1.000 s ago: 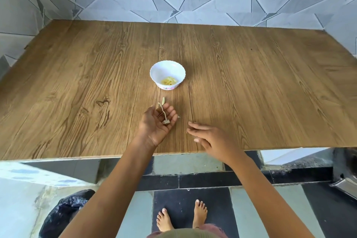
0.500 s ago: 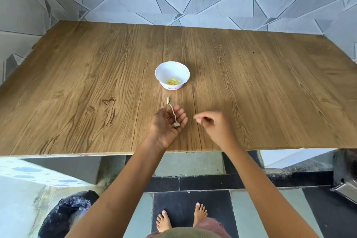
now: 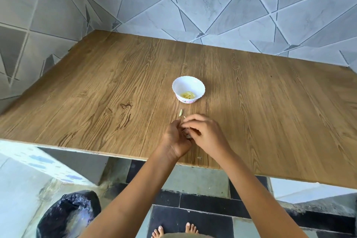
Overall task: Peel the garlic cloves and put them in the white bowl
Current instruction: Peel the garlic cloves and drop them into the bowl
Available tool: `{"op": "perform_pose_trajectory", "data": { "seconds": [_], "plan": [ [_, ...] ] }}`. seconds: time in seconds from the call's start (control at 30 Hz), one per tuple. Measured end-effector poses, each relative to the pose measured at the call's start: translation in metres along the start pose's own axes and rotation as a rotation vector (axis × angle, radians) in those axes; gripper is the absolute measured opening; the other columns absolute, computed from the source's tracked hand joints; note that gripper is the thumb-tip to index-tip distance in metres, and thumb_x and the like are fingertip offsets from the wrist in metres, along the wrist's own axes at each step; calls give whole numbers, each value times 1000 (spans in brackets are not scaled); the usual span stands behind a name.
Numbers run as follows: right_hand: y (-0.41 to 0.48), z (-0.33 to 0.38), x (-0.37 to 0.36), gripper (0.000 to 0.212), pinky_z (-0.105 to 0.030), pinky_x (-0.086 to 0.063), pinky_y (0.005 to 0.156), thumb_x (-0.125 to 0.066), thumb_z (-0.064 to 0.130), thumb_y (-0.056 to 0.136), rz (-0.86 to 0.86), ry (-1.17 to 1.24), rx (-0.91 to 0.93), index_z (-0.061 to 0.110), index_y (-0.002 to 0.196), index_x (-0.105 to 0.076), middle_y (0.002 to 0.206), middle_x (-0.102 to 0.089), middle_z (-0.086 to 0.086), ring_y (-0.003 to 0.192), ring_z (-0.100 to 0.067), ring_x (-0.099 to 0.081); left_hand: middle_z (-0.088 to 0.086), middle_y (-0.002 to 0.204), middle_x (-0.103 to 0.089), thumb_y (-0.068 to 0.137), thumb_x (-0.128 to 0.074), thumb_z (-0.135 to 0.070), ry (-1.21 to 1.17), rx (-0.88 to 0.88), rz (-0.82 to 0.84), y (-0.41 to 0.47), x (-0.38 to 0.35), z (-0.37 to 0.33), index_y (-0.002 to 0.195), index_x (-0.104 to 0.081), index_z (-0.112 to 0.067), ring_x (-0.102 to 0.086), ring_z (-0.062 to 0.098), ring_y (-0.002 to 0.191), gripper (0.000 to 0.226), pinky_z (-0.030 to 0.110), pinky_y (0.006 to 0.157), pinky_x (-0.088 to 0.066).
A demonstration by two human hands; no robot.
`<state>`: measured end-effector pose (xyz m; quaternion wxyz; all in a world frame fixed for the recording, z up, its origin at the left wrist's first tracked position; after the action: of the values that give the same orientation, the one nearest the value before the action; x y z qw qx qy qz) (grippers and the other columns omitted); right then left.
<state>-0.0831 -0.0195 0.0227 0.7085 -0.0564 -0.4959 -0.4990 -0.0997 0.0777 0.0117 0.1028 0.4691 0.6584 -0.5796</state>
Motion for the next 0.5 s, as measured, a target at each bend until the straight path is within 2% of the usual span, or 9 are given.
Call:
{"op": "perform_pose_trajectory", "data": {
  "seconds": [0.1, 0.2, 0.3, 0.4, 0.5],
  "plan": [
    [5, -6, 3, 11, -32, -55, 61, -72, 4, 75, -71, 21, -8, 13, 83, -74, 82, -68, 2, 72, -14, -64, 6, 46, -55, 102, -29, -24, 10, -15, 11, 1, 0, 0, 77, -53, -4, -52, 13, 38, 39, 26, 53, -46],
    [6, -10, 8, 16, -23, -53, 68, -67, 4, 79, -135, 103, -29, 11, 91, -75, 85, -74, 2, 74, -9, -67, 10, 57, -60, 101, -30, -24, 12, -38, 6, 0, -1, -3, 79, -56, -3, -56, 20, 64, 40, 32, 69, -46],
    [8, -25, 10, 21, -18, -53, 77, -64, 0, 84, -137, 148, -99, 9, 101, -73, 95, -73, 1, 83, -7, -67, 13, 79, -60, 102, -28, -26, -26, -64, -4, 3, 3, -9, 82, -59, -1, -57, 23, 76, 45, 34, 77, -47],
    [11, -42, 4, 22, -28, -55, 79, -65, -1, 83, -2, 123, -231, 8, 103, -72, 94, -73, -4, 82, -14, -68, 14, 82, -59, 102, -27, -26, -55, -107, -20, 1, 9, -19, 84, -59, 1, -56, 23, 77, 46, 34, 77, -47],
    [14, -47, -8, 20, -32, -52, 75, -73, 10, 79, 181, 9, -304, 8, 99, -72, 90, -69, -6, 80, -18, -63, 14, 81, -60, 102, -28, -26, -67, -131, -37, 0, 15, -24, 84, -60, 1, -57, 23, 77, 45, 33, 78, -47]
  ]
}}
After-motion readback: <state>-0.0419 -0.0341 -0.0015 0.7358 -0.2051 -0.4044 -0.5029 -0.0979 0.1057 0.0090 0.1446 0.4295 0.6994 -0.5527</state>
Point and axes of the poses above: each hand's wrist, its own y-axis towards the middle knuckle, its own x-axis out of the back of the hand, z = x × y, the point moved 2 cm from there along y, towards the middle knuckle
